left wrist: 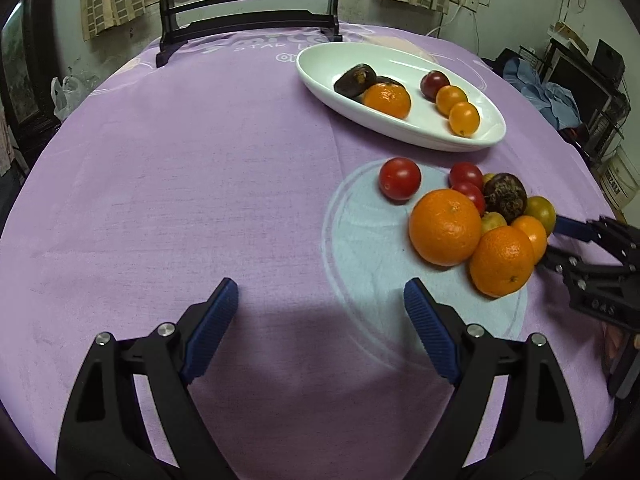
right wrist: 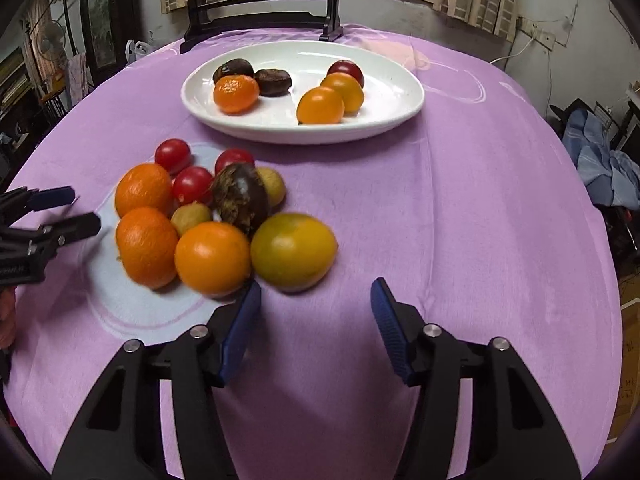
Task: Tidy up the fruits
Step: 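Grasp a mandarin with the left tool while the right tool grasps a yellow-green tomato, then place mandarin and yellow-green tomato on the plate and open both tools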
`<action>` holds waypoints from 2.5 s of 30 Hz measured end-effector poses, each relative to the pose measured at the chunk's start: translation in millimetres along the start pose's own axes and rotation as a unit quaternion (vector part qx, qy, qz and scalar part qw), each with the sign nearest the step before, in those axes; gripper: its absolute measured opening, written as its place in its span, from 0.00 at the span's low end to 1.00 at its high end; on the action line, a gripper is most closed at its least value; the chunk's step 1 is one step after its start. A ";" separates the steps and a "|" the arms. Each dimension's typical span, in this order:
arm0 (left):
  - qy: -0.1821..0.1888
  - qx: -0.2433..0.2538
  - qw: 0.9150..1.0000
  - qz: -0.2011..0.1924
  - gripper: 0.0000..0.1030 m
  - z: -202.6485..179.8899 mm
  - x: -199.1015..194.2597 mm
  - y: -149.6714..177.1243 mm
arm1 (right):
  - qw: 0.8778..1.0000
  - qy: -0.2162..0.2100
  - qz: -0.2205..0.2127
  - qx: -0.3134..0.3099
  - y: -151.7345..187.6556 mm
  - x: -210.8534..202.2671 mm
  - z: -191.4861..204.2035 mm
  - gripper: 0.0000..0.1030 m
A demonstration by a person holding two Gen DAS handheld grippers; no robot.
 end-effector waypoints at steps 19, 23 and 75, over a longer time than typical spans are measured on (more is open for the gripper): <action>-0.005 0.075 0.997 0.018 0.83 -32.3 11.5 -5.6 | 0.997 -0.060 -0.038 0.014 -7.7 -15.4 -0.5 0.40; -0.002 0.104 0.995 0.010 0.78 -44.5 14.1 -10.9 | 0.996 -0.074 -0.042 0.028 -3.2 -19.9 -5.1 0.40; 0.021 0.007 0.999 -0.027 0.43 -24.3 65.6 -179.4 | 0.995 -0.074 -0.066 -0.023 -131.2 40.8 20.5 0.40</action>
Point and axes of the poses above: each gripper's, at about its wrist camera, not at the fingertips, and x roughly the way its jaws point, z to its left, y to its underside, the point moved 2 cm from there along x, roughly the way its jaws point, and after that the axes turned 5 degrees about x, right-handed, at the moved point
